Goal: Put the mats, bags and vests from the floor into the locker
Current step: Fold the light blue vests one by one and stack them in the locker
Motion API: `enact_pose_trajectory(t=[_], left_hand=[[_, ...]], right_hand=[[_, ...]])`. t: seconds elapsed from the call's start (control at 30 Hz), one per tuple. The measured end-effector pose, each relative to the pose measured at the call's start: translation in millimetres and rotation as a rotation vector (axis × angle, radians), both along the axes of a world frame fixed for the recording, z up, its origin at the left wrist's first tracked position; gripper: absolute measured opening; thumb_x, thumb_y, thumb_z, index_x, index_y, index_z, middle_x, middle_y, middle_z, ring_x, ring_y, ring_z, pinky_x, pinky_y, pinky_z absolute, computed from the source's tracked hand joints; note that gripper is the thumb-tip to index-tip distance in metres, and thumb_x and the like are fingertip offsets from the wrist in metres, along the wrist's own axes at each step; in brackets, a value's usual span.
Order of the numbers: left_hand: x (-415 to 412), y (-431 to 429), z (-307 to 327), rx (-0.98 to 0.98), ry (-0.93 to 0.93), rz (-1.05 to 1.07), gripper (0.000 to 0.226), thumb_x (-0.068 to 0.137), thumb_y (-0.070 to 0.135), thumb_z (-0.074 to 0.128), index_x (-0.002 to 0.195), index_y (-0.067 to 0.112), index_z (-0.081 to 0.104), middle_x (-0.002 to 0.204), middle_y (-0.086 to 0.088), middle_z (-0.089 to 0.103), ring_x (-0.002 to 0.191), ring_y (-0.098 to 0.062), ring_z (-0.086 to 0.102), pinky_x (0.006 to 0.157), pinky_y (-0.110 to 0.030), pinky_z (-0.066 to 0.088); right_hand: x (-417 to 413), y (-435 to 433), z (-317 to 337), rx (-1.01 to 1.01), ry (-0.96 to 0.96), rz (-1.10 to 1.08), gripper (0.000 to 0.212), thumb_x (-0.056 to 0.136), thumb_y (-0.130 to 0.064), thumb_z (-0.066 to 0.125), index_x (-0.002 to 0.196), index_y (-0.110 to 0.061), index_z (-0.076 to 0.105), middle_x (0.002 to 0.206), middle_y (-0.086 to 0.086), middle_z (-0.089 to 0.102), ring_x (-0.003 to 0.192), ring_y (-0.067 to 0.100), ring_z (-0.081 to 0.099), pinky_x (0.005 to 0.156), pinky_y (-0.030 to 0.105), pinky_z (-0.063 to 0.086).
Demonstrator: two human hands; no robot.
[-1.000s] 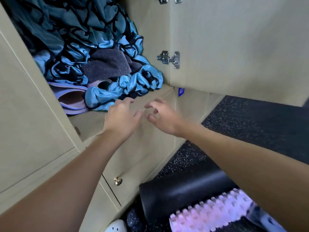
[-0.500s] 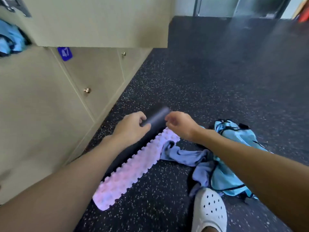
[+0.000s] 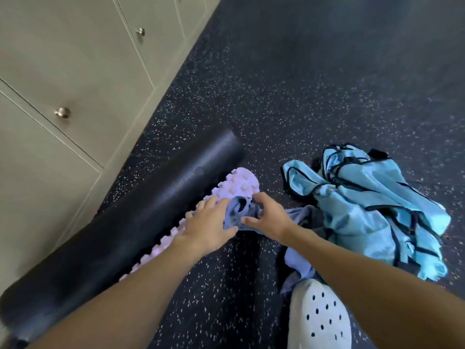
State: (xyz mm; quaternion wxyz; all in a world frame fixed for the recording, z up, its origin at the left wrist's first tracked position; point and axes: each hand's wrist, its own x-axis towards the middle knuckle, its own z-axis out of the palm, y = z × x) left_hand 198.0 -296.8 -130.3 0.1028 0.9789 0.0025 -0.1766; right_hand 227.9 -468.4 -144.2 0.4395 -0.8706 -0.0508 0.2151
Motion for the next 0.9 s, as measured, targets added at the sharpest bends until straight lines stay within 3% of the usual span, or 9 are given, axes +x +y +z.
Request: enact_pose_trajectory(t=[0.2, 0.3, 0.4, 0.53, 0.63, 0.7, 0.77, 0.83, 0.9], left_hand=[[-1, 12, 13, -0.209, 0.054, 0.072, 0.071, 0.088, 0.046, 0.063, 0.148, 0.027, 0.030, 0.152, 0.005, 0.036, 0.137, -0.023, 0.037, 0.106, -0.044, 0.035], [-7, 15, 27, -0.407, 0.019, 0.125, 0.081, 0.081, 0.049, 0.067, 0.149, 0.030, 0.028, 0.151, 0.007, 0.038, 0.135, -0.018, 0.041, 0.108, -0.040, 0.037], [-9, 9, 64, -0.660, -0.057, 0.167, 0.078, 0.086, 0.034, 0.073, 0.149, 0.027, 0.029, 0.137, 0.014, 0.043, 0.124, -0.005, 0.042, 0.099, -0.023, 0.036], [-9, 6, 129, -0.943, -0.167, 0.233, 0.058, 0.088, 0.018, 0.073, 0.138, 0.023, 0.043, 0.116, 0.004, 0.062, 0.104, -0.010, 0.061, 0.079, -0.019, 0.049], [-15, 10, 184, -0.948, -0.362, 0.217, 0.030, 0.088, 0.012, 0.072, 0.115, 0.016, 0.060, 0.076, 0.003, 0.065, 0.062, -0.008, 0.059, 0.056, -0.027, 0.051], [-24, 15, 220, -0.969, -0.458, 0.225, 0.018, 0.088, 0.012, 0.073, 0.104, 0.017, 0.064, 0.067, 0.004, 0.061, 0.059, -0.008, 0.055, 0.049, -0.032, 0.052], [-33, 20, 253, -1.016, -0.547, 0.262, 0.017, 0.088, 0.011, 0.072, 0.096, 0.022, 0.063, 0.073, -0.009, 0.063, 0.063, -0.013, 0.057, 0.043, -0.028, 0.049], [-43, 25, 285, -1.087, -0.646, 0.320, 0.019, 0.088, 0.005, 0.070, 0.097, 0.020, 0.063, 0.087, -0.019, 0.070, 0.069, -0.021, 0.064, 0.045, -0.027, 0.051], [-54, 32, 315, -1.198, -0.727, 0.385, 0.020, 0.088, 0.002, 0.069, 0.097, 0.019, 0.062, 0.093, -0.016, 0.073, 0.077, -0.023, 0.069, 0.057, -0.032, 0.057]], right_hand=[[13, 24, 8, -0.088, -0.074, -0.122, 0.001, 0.084, -0.015, 0.064, 0.084, -0.016, 0.065, 0.079, -0.002, 0.062, 0.079, 0.017, 0.058, 0.068, 0.024, 0.040], [17, 21, 38, -0.066, -0.122, -0.085, 0.010, 0.083, -0.010, 0.064, 0.075, -0.016, 0.063, 0.074, -0.001, 0.064, 0.073, 0.015, 0.058, 0.067, 0.024, 0.043], [19, 24, 84, 0.053, -0.166, -0.077, 0.009, 0.082, -0.008, 0.066, 0.074, -0.011, 0.065, 0.066, -0.001, 0.062, 0.062, 0.011, 0.054, 0.064, 0.026, 0.045], [15, 32, 162, 0.247, -0.209, -0.050, 0.014, 0.085, -0.005, 0.068, 0.071, -0.009, 0.067, 0.057, -0.001, 0.060, 0.050, 0.005, 0.049, 0.053, 0.025, 0.044], [0, 36, 225, 0.357, -0.275, -0.026, 0.012, 0.089, -0.006, 0.067, 0.077, -0.010, 0.069, 0.064, 0.001, 0.061, 0.052, 0.002, 0.050, 0.052, 0.018, 0.045], [-11, 40, 260, 0.434, -0.294, -0.023, 0.007, 0.090, -0.004, 0.065, 0.088, -0.010, 0.068, 0.072, 0.002, 0.064, 0.057, 0.001, 0.054, 0.055, 0.016, 0.046], [-20, 44, 284, 0.474, -0.240, 0.006, 0.030, 0.084, -0.008, 0.067, 0.113, -0.013, 0.062, 0.098, 0.005, 0.069, 0.082, 0.006, 0.064, 0.070, 0.018, 0.051], [-31, 49, 304, 0.459, -0.141, 0.071, 0.081, 0.064, -0.024, 0.071, 0.140, -0.019, 0.044, 0.127, 0.006, 0.062, 0.112, 0.016, 0.061, 0.096, 0.032, 0.050], [-43, 55, 320, 0.468, -0.064, 0.156, 0.100, 0.051, -0.033, 0.070, 0.145, -0.024, 0.036, 0.134, 0.004, 0.058, 0.121, 0.020, 0.057, 0.105, 0.042, 0.046]])
